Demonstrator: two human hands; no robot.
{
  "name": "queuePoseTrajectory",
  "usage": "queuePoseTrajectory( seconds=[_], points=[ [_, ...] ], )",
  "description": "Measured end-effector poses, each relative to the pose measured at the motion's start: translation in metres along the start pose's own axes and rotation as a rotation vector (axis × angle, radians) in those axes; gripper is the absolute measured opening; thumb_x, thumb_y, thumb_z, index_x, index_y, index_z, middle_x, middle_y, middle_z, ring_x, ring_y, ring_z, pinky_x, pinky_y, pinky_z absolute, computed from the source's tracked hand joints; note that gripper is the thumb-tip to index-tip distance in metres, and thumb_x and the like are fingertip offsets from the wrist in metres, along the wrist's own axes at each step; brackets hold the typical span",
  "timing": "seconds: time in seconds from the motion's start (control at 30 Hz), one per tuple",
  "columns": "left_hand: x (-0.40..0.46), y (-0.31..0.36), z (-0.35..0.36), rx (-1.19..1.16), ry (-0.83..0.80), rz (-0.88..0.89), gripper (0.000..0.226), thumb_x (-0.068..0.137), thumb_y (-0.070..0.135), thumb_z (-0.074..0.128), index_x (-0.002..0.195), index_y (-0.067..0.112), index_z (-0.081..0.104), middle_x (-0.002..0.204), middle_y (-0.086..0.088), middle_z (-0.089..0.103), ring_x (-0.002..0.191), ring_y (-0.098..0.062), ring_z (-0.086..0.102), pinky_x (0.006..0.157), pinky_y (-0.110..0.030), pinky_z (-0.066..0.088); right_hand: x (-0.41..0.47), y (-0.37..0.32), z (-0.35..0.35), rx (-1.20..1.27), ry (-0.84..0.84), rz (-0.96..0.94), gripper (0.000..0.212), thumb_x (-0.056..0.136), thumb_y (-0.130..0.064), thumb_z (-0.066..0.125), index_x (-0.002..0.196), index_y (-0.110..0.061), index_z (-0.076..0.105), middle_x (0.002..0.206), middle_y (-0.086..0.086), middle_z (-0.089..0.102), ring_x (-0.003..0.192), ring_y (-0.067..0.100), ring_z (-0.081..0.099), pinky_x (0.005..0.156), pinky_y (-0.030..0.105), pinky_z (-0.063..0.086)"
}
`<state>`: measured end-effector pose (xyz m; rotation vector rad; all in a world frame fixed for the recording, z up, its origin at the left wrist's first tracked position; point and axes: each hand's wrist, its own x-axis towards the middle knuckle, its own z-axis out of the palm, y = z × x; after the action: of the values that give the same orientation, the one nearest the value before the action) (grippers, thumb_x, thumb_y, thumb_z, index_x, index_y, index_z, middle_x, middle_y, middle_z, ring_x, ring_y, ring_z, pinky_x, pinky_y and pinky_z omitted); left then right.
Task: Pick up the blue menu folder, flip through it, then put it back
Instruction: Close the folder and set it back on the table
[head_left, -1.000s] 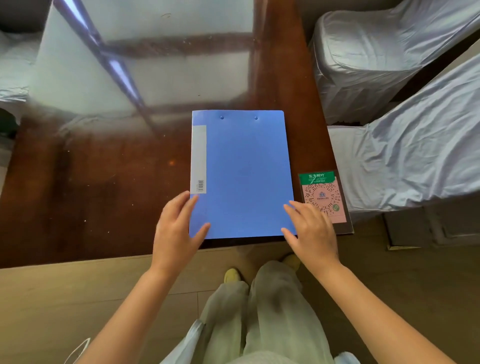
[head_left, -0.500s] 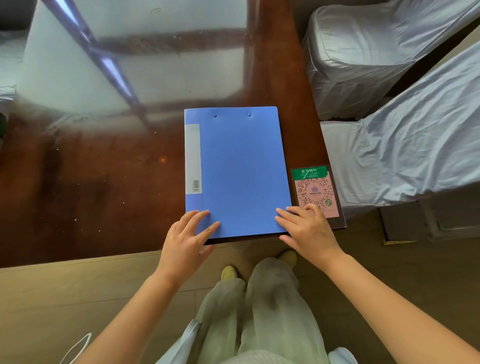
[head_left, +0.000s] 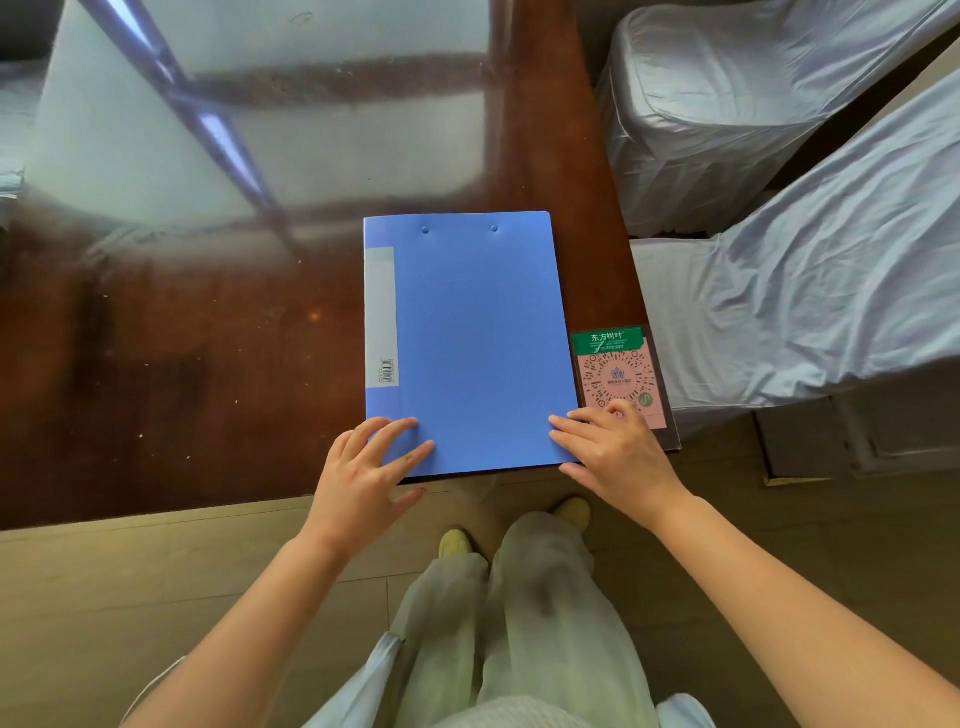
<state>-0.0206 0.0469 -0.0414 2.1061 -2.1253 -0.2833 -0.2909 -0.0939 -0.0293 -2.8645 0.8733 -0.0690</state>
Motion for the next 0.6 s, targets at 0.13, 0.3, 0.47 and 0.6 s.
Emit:
queuePoseTrajectory(
  seconds=[0.13, 0.3, 0.47, 0.6],
  points=[
    [0.002, -0.001, 0.002, 0.029, 0.016, 0.022, 0.050, 0.059, 0.027, 0.086, 0.105, 0.023, 0.070, 0.115, -0.011, 0.068, 0.101, -0.036, 0.062, 0.083, -0.047, 0.050, -0.001, 0.003, 0.003, -0.011, 0.019, -0.019, 0.040, 0.062, -0.027, 0.084, 0.097, -0.014, 0.071, 0.103, 0.002, 0.075, 0.096, 0.021, 0.068, 0.082, 0.041, 0.050],
    [0.002, -0.004, 0.006, 0.038, 0.033, 0.044, 0.048, 0.060, 0.027, 0.085, 0.105, 0.023, 0.070, 0.115, -0.011, 0.068, 0.100, -0.035, 0.062, 0.082, -0.047, 0.050, -0.002, 0.006, 0.005, -0.006, 0.025, -0.026, 0.040, 0.064, -0.028, 0.083, 0.099, -0.014, 0.071, 0.105, 0.002, 0.074, 0.098, 0.021, 0.067, 0.083, 0.041, 0.050],
    [0.002, -0.004, 0.009, 0.052, 0.027, 0.050, 0.046, 0.064, 0.031, 0.083, 0.107, 0.023, 0.069, 0.117, -0.010, 0.067, 0.101, -0.035, 0.061, 0.084, -0.048, 0.049, -0.002, 0.009, 0.003, 0.003, 0.023, -0.055, 0.041, 0.064, -0.028, 0.083, 0.100, -0.013, 0.071, 0.105, 0.003, 0.074, 0.098, 0.022, 0.068, 0.084, 0.042, 0.049],
    [0.001, -0.004, 0.011, 0.068, 0.009, 0.052, 0.045, 0.067, 0.033, 0.080, 0.109, 0.024, 0.067, 0.119, -0.010, 0.066, 0.104, -0.035, 0.060, 0.086, -0.049, 0.048, -0.002, 0.011, 0.001, 0.004, 0.032, -0.063, 0.040, 0.064, -0.026, 0.084, 0.099, -0.012, 0.071, 0.104, 0.003, 0.074, 0.097, 0.023, 0.068, 0.084, 0.042, 0.050]
  ],
)
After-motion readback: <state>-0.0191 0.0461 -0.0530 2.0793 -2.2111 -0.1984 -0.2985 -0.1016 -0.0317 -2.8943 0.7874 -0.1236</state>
